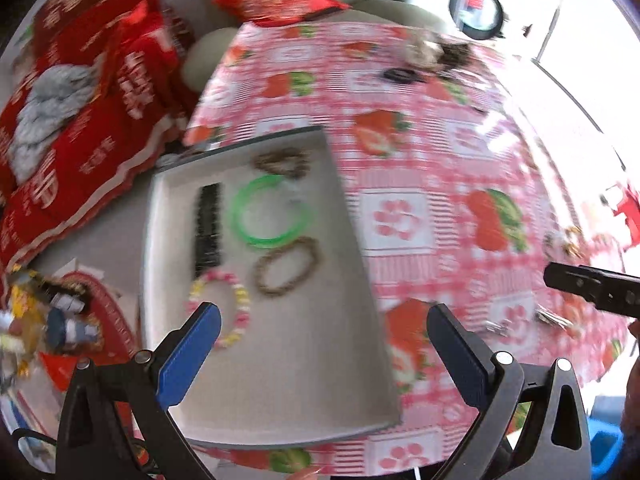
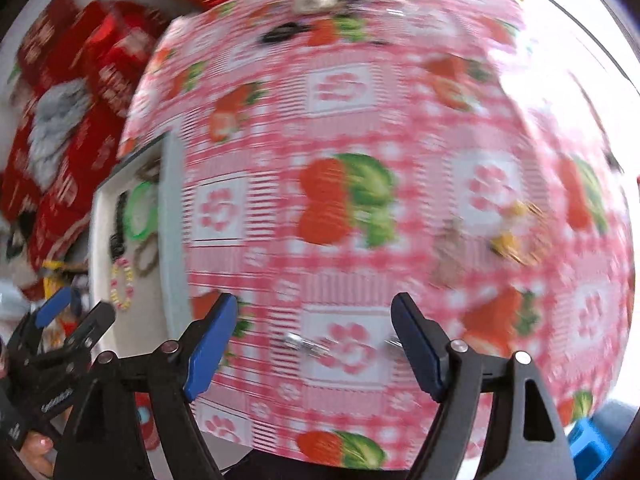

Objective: Organize jewelry
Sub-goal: 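Move both tools back over the silver chain and yellow hair tie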

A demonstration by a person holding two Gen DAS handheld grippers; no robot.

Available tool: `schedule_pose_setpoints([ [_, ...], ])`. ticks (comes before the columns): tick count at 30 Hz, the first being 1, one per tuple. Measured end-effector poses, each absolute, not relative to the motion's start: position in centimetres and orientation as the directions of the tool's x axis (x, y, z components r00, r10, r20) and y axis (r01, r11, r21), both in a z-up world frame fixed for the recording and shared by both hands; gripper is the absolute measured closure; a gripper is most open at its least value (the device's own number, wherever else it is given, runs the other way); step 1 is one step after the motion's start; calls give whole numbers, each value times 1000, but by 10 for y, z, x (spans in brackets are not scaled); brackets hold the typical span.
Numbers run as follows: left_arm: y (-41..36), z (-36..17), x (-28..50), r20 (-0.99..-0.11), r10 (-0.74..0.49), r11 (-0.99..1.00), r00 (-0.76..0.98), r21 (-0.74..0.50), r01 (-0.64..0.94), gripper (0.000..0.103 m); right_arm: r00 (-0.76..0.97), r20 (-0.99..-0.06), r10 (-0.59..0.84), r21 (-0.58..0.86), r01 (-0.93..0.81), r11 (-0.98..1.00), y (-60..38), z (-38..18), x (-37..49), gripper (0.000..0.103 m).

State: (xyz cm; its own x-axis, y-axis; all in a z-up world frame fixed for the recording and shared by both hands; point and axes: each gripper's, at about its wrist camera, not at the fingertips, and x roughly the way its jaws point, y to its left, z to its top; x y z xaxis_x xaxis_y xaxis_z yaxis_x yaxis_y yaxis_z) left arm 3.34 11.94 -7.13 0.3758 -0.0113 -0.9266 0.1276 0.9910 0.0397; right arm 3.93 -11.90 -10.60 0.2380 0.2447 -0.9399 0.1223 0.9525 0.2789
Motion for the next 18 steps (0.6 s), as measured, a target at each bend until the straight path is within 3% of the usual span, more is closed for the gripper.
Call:
schedule_pose_setpoints([
  [8, 64, -82, 24, -942, -82, 970, 326, 1, 245, 0, 205, -963, 175, 231, 291, 928, -176, -122, -5, 21],
  [18, 12, -103, 19, -966, -119, 976, 231, -71, 206, 0, 198, -969, 145, 201, 305, 931, -218, -128, -20, 21],
])
